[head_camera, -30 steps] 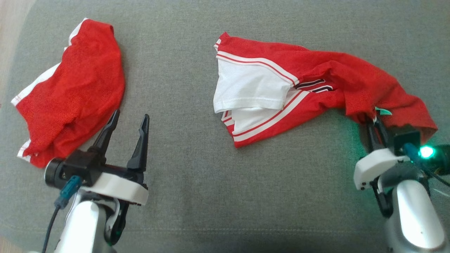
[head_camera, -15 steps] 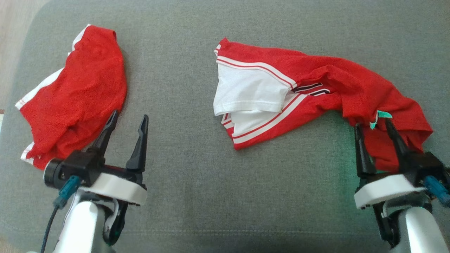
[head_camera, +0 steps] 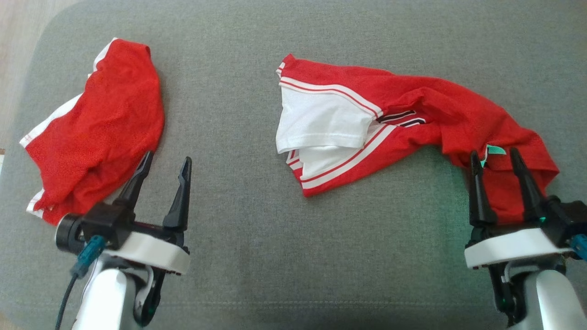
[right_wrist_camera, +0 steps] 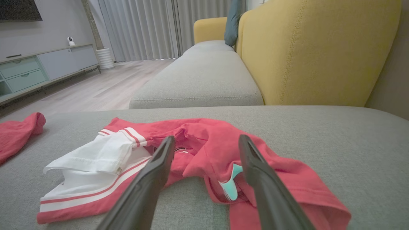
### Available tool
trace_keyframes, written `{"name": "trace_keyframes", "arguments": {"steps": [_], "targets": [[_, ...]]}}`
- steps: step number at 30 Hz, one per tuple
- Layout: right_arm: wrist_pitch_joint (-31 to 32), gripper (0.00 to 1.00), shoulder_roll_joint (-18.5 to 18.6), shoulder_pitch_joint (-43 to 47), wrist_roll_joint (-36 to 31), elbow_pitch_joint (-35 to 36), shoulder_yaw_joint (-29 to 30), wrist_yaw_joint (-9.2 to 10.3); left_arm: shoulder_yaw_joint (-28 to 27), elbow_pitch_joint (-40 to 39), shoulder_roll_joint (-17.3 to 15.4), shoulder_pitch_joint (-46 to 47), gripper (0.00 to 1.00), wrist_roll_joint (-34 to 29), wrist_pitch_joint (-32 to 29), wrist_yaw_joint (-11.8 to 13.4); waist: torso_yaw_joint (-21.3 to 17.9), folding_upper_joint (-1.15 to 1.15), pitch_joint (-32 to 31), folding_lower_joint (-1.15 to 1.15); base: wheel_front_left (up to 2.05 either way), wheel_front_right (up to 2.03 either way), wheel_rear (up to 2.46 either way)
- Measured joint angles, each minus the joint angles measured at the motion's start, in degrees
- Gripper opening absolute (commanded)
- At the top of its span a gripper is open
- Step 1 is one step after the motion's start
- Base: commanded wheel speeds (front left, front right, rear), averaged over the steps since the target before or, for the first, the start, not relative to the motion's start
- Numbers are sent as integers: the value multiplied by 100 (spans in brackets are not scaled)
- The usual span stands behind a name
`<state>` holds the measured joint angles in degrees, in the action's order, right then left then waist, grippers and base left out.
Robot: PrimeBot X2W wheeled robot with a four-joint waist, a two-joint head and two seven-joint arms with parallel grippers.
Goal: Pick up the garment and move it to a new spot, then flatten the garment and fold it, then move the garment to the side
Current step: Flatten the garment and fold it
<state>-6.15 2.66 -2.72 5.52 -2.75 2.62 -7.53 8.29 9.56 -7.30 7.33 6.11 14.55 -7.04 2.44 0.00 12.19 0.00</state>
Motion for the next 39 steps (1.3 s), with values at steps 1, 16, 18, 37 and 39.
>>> {"name": "trace_keyframes", "arguments": {"steps": [1,16,18,37,39], "targets": [[-1,100,0,-1,0,-19,1,0,1,-3,-2,1,100,-7,0,0,4,0,4,0,0,0,0],[-101,100,-1,-20,55,-175,0,0,3,-30,-13,5,100,-8,0,0,-30,0,60,0,0,0,0],[-113,100,-1,-23,55,-179,7,0,3,-32,-13,7,100,-8,0,0,-30,0,77,0,0,0,0],[165,100,-11,-489,720,-1425,823,0,2,-40,-10,128,100,-49,0,-1,-27,0,259,0,0,0,0],[162,100,-11,-583,722,-1574,809,0,5,-41,-9,149,100,-49,0,-2,-14,0,281,0,0,0,0]]}}
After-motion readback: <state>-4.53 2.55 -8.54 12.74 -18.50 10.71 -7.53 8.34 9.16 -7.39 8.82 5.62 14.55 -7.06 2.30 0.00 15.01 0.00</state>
